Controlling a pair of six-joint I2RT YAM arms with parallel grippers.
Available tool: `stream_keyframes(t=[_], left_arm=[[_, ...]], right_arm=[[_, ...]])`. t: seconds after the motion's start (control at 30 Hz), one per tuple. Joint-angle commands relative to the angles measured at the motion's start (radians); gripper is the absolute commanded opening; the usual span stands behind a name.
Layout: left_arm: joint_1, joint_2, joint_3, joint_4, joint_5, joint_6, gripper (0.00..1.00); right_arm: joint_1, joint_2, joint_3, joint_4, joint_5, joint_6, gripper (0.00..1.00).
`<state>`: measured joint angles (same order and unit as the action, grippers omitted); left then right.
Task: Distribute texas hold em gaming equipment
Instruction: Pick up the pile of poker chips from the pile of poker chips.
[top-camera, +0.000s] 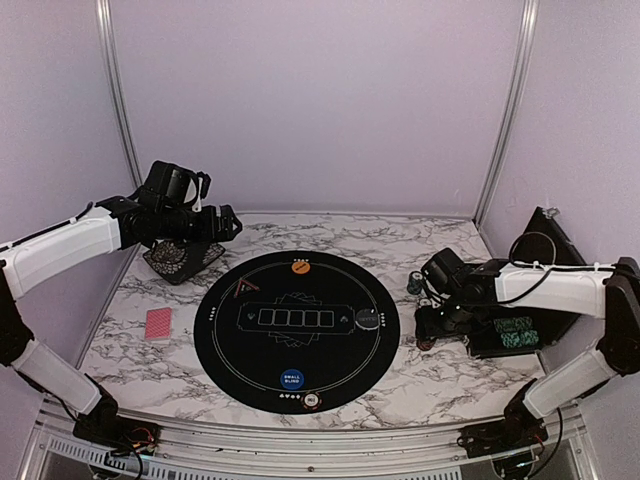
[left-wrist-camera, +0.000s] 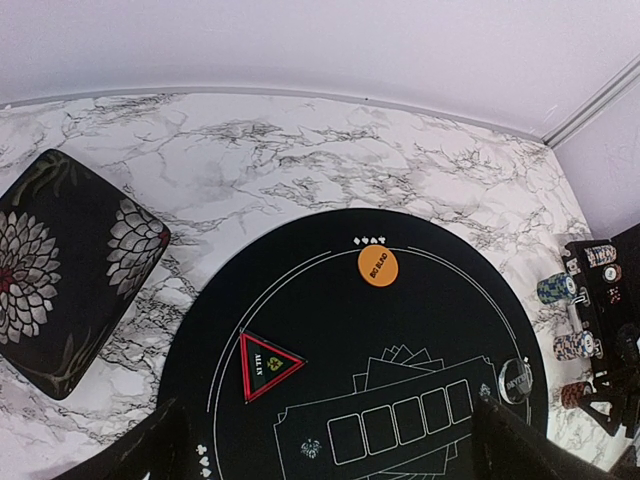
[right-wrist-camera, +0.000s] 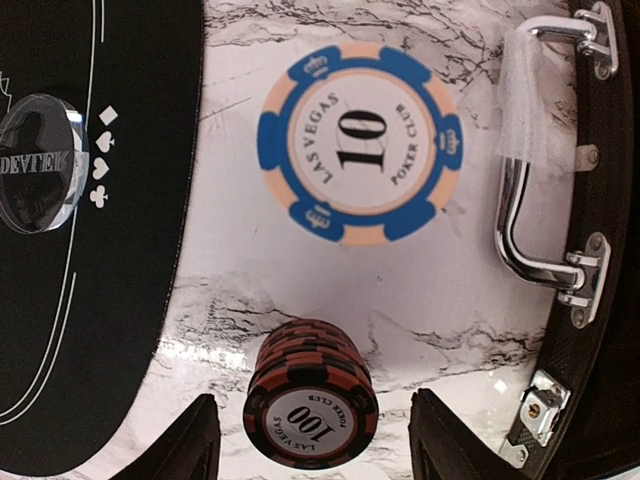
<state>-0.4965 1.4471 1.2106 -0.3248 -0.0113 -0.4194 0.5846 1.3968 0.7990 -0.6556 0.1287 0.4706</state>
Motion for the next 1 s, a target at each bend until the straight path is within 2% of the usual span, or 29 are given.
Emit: stream_keyframes(t=[0.0,0.97], left_arm=[[0.007,0.004,0.019,0.005,-0.002,0.011,0.99],[0.007,0.007,0.02,0.005,-0.003,0.003,0.99]], right_arm=[[-0.011,0.011,-0.002,0.024,0.002,0.0,0.62],[-0.011,0.044,-0.018,0.052,0.008,-0.003,0.51]])
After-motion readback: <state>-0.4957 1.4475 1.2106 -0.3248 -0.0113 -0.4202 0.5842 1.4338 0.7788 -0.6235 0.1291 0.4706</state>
